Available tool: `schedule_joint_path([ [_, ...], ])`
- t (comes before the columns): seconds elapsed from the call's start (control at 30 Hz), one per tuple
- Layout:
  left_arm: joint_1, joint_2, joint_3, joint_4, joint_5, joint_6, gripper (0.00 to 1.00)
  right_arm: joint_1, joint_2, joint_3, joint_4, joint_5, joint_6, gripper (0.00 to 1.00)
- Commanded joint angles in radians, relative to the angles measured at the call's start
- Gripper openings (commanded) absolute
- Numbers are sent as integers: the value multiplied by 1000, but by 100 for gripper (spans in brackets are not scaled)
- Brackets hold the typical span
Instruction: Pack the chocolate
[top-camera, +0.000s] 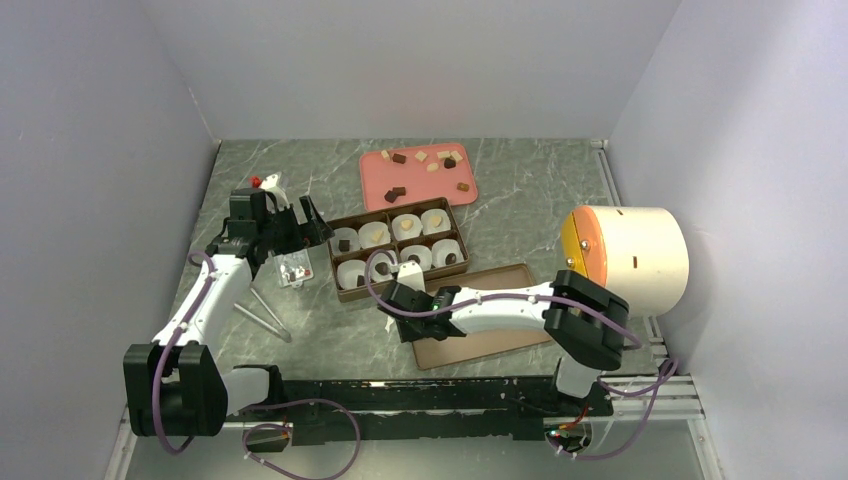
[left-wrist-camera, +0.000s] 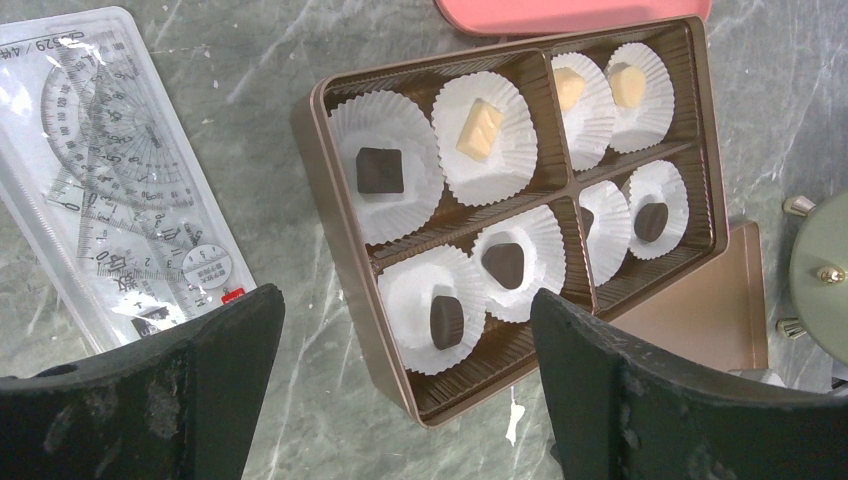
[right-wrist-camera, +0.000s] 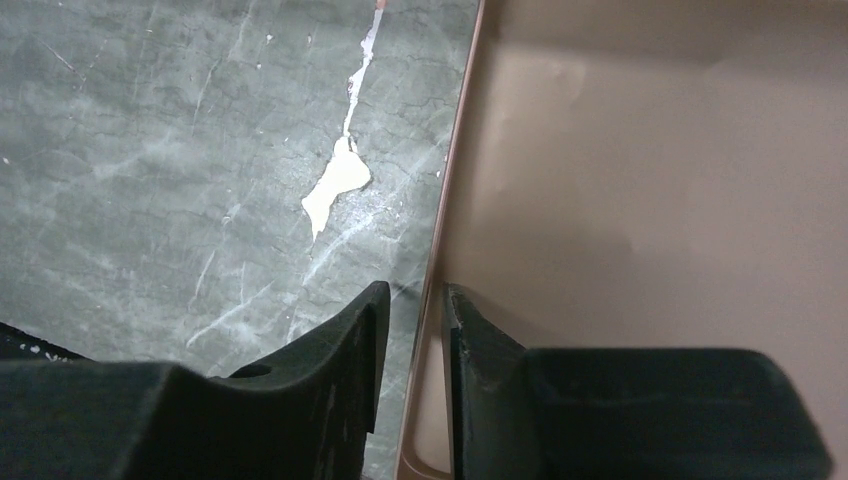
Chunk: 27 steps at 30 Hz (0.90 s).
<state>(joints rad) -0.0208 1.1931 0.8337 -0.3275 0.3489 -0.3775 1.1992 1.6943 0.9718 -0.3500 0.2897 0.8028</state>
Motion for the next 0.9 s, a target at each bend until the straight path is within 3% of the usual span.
schedule_joint_path([
  [0.0,6,-20,15,7,-4,26,97,1,13,39,23,28,-12,28],
  [0.3,11,-13,18,-2,-16,29,97,0,17,27,43,24,-16,15],
  [0.5,10,-22,13,4,-14,28,97,1,6,14,63,11,-25,0],
  [0.87,15,-26,11,10,-13,28,96,1,-222,114,-12,-179,-34,0],
])
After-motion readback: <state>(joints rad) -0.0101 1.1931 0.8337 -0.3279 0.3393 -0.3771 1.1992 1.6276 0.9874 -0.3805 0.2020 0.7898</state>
